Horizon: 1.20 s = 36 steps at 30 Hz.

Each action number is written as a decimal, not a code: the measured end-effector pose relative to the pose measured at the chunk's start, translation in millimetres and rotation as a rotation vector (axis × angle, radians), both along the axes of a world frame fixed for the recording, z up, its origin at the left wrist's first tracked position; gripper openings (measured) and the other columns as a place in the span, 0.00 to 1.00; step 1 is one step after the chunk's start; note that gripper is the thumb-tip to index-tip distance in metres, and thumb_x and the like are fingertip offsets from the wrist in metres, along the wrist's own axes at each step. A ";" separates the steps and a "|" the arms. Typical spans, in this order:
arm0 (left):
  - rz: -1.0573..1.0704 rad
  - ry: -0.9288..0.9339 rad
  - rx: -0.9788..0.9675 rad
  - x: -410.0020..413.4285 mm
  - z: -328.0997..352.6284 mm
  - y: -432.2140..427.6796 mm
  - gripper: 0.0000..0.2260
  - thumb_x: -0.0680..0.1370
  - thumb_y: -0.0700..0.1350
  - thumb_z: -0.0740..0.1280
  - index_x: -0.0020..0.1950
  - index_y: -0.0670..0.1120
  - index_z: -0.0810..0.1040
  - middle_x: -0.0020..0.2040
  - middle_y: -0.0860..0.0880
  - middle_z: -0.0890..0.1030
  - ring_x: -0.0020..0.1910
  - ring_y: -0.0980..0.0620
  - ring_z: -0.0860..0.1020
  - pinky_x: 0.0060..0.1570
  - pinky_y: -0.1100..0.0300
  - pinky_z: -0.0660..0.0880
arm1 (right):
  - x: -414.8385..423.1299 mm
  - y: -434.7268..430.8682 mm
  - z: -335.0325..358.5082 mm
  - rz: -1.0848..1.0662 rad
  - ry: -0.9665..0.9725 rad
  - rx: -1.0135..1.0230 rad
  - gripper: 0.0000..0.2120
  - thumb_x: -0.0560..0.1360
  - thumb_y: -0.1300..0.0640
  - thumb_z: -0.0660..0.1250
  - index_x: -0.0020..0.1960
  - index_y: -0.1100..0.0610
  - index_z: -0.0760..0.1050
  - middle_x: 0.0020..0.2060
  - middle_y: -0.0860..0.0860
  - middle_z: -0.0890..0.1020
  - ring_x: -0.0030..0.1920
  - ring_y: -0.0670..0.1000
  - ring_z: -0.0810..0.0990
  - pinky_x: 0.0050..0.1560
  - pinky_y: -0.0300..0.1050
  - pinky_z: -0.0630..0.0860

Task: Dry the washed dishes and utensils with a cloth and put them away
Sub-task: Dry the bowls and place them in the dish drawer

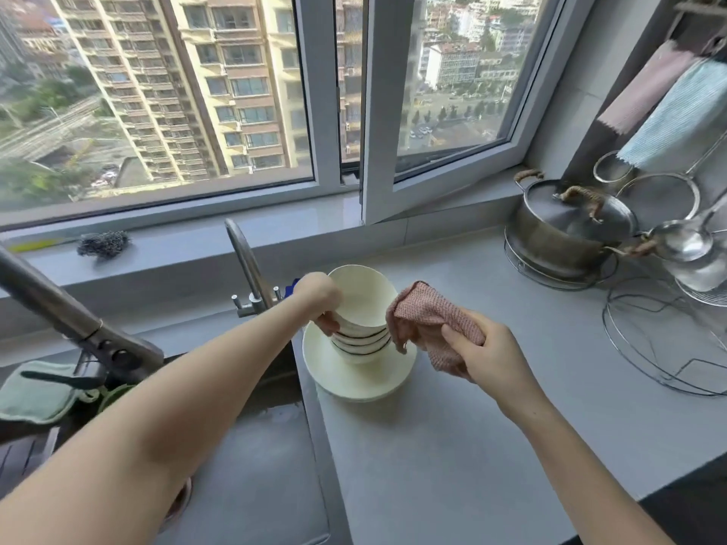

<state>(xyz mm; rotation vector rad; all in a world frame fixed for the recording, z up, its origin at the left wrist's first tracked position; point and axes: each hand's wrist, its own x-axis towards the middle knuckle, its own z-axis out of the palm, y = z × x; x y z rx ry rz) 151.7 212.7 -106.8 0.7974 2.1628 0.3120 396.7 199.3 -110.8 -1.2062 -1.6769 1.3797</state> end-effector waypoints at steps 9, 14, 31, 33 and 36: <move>-0.292 0.441 0.104 18.8 36.8 13.3 0.06 0.76 0.31 0.53 0.44 0.39 0.67 0.26 0.45 0.74 0.20 0.49 0.73 0.19 0.60 0.68 | 17.6 22.2 0.9 -0.031 0.044 0.048 0.10 0.77 0.57 0.65 0.50 0.44 0.80 0.45 0.47 0.84 0.51 0.54 0.83 0.48 0.59 0.81; -0.514 0.827 0.280 26.6 40.0 1.6 0.15 0.75 0.29 0.59 0.59 0.40 0.63 0.36 0.45 0.66 0.34 0.46 0.68 0.35 0.54 0.69 | 19.7 30.0 -1.8 -0.052 0.013 0.138 0.10 0.71 0.47 0.63 0.50 0.39 0.78 0.43 0.40 0.83 0.50 0.49 0.82 0.51 0.60 0.79; 0.242 -0.453 0.598 23.8 59.8 -63.2 0.10 0.81 0.54 0.55 0.56 0.54 0.74 0.55 0.47 0.78 0.55 0.43 0.78 0.44 0.40 0.80 | -61.1 4.8 28.0 0.054 -0.400 1.018 0.24 0.72 0.47 0.61 0.67 0.52 0.74 0.67 0.59 0.74 0.67 0.61 0.72 0.67 0.57 0.67; 0.164 -0.469 0.654 22.4 56.0 -72.4 0.13 0.81 0.57 0.54 0.54 0.58 0.78 0.52 0.51 0.82 0.51 0.47 0.81 0.39 0.47 0.80 | -75.0 -2.1 24.1 0.381 -0.649 1.031 0.33 0.71 0.40 0.48 0.74 0.49 0.64 0.74 0.61 0.62 0.75 0.64 0.55 0.73 0.63 0.48; 0.182 -0.498 0.699 18.6 47.9 -88.0 0.14 0.81 0.57 0.55 0.49 0.60 0.81 0.47 0.55 0.84 0.46 0.54 0.82 0.35 0.53 0.79 | -87.2 -8.9 27.0 0.678 -0.659 0.714 0.41 0.66 0.35 0.37 0.78 0.47 0.40 0.78 0.54 0.43 0.75 0.54 0.31 0.73 0.56 0.30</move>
